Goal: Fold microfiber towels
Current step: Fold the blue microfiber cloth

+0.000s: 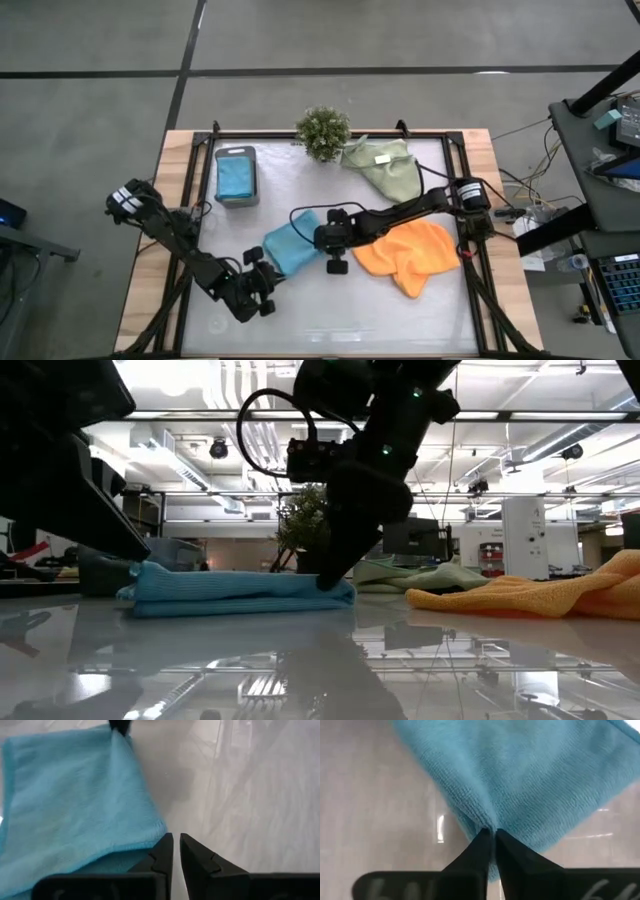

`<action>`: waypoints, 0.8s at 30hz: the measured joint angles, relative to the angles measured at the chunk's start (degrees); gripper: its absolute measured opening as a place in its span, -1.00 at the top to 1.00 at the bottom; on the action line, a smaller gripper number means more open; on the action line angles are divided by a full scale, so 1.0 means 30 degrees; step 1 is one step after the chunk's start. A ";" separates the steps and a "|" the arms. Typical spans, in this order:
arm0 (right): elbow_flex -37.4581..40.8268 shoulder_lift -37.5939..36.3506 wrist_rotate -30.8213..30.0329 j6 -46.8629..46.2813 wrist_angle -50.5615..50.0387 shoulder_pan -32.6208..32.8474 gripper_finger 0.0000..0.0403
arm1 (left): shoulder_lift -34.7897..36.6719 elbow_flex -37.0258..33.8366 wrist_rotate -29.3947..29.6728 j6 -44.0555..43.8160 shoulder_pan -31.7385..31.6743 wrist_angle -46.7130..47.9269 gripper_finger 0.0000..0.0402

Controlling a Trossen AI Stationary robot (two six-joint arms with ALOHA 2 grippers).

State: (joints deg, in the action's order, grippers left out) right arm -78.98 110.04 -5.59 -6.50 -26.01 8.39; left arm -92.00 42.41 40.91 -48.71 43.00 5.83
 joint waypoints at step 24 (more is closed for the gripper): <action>0.1010 -0.1810 0.0832 0.2865 0.6202 -0.0726 0.38 | 0.0781 -0.0486 0.2117 0.1372 -0.1500 0.2151 0.90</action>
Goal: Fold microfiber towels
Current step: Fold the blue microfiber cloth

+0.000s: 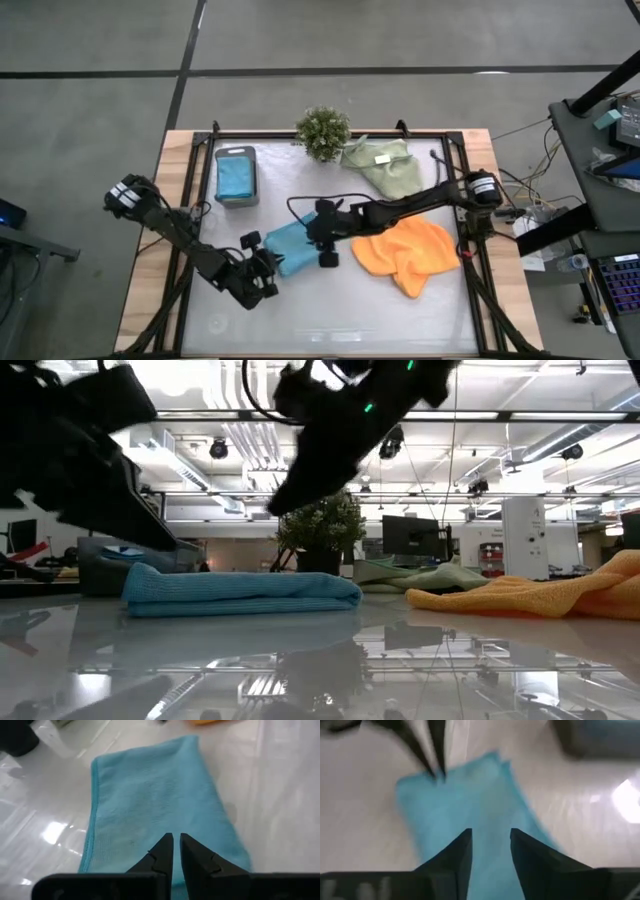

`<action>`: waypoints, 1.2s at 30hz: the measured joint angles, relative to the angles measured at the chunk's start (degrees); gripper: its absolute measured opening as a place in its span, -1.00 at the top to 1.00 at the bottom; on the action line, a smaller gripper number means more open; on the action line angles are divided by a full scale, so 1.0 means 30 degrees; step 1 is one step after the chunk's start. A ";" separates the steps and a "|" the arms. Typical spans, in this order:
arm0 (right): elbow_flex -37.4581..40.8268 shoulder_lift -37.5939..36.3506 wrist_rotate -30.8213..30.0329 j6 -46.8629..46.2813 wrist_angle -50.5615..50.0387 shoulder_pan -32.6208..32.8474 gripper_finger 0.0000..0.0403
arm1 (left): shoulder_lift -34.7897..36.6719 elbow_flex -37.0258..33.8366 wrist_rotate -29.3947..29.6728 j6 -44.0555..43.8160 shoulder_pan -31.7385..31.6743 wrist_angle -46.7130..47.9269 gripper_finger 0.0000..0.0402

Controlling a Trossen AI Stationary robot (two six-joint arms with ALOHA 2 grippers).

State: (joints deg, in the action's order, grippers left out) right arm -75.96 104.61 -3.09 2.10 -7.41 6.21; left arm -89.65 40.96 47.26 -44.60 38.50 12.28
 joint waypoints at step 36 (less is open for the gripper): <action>0.2037 0.4666 -0.0520 0.0743 1.0020 -0.1243 0.96 | -0.2110 -0.0242 -0.1603 -0.0515 -0.1092 0.0317 0.90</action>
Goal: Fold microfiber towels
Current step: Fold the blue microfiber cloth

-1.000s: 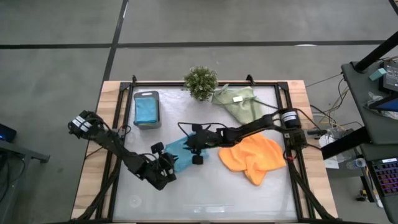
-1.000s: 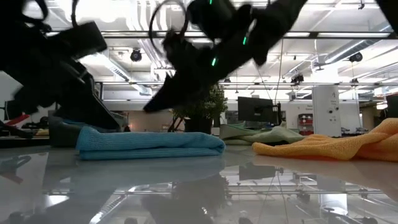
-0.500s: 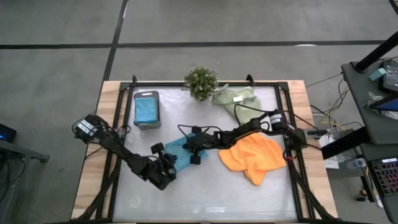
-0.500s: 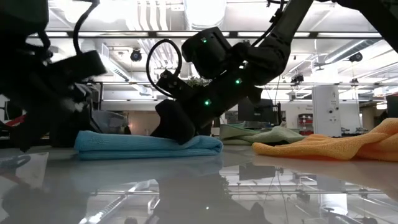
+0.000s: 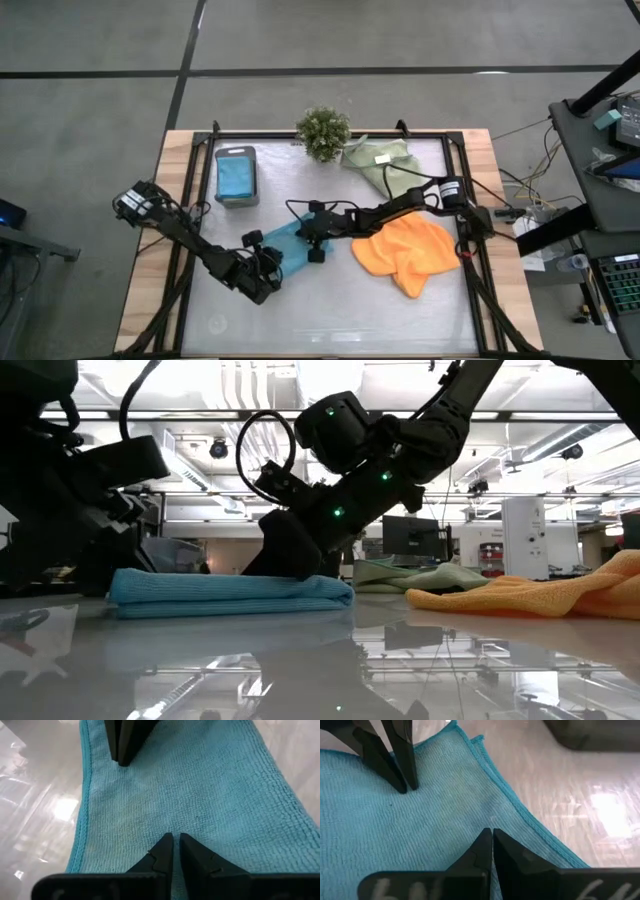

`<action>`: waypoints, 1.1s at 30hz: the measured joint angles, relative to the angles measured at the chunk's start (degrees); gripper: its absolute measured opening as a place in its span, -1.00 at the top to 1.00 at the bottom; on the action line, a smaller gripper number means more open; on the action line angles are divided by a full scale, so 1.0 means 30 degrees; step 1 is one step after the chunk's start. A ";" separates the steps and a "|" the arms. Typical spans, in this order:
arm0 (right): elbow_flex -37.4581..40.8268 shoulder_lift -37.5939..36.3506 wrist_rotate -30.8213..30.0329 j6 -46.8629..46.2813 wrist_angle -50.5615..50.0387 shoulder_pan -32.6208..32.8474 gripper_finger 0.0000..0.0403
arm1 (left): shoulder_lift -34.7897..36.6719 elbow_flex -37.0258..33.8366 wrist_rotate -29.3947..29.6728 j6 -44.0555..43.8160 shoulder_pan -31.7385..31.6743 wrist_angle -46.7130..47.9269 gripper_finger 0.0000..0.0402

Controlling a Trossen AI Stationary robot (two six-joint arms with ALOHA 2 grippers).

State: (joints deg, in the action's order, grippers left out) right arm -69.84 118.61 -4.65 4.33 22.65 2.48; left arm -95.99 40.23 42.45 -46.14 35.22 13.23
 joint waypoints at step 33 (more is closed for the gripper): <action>0.0913 -0.2376 -0.0035 -0.0919 -0.2811 -0.0299 0.96 | 0.2378 0.0321 -0.1294 0.0669 0.0000 0.0975 0.90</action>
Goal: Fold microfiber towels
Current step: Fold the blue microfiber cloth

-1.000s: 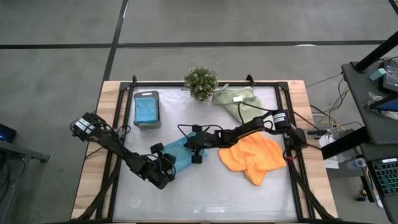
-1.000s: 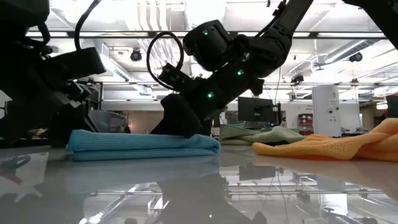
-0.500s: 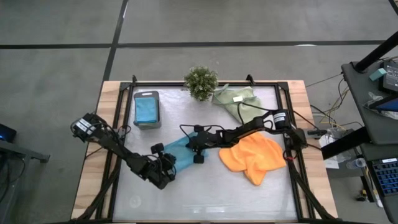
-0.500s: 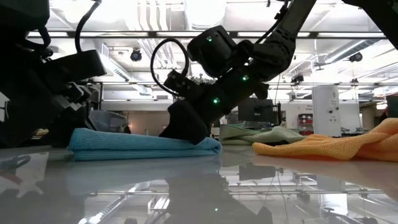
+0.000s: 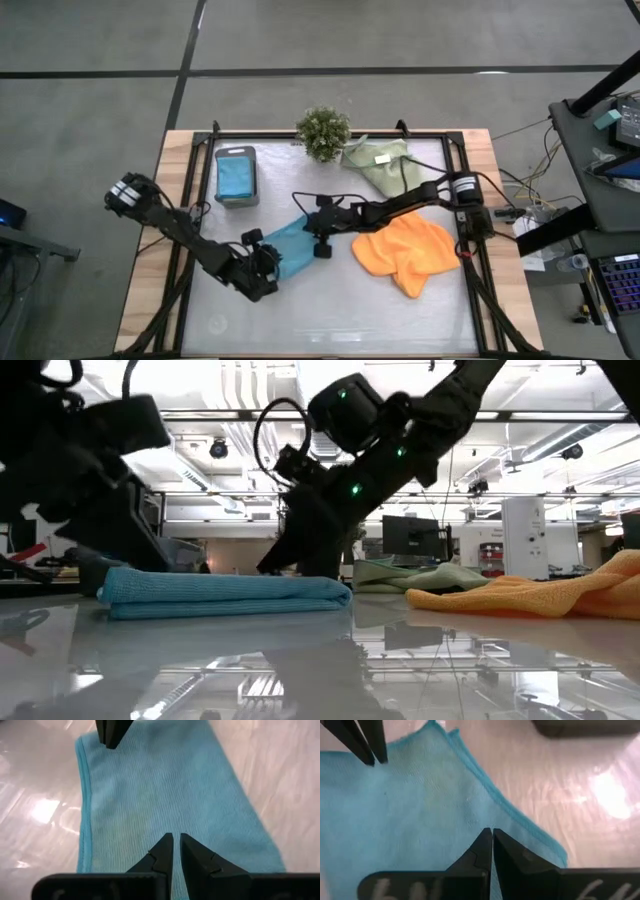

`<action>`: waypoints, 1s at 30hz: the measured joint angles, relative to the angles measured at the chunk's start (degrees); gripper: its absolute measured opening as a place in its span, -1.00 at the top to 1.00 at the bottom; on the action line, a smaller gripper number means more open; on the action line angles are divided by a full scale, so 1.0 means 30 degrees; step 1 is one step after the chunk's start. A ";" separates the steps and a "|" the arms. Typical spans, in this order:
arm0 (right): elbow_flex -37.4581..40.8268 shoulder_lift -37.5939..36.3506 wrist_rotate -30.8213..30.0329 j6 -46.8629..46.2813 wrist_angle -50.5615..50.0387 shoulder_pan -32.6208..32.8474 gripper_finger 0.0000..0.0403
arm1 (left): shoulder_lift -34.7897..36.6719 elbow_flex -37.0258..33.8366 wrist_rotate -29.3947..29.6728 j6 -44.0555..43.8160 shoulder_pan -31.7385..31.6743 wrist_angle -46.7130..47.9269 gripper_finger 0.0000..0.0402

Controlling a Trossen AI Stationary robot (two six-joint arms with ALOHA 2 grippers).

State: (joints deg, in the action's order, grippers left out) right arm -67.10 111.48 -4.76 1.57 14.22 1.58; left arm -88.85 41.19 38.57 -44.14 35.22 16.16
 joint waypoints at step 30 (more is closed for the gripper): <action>-0.0971 -0.3270 0.5605 -0.8169 -1.6999 -0.1472 0.06 | 0.0515 -0.0361 -0.0088 0.2454 -0.0174 -0.0151 0.90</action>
State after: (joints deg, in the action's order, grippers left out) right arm -70.02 101.67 12.05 -22.94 -36.77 -2.83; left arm -87.31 40.11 38.30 -36.77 34.70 15.70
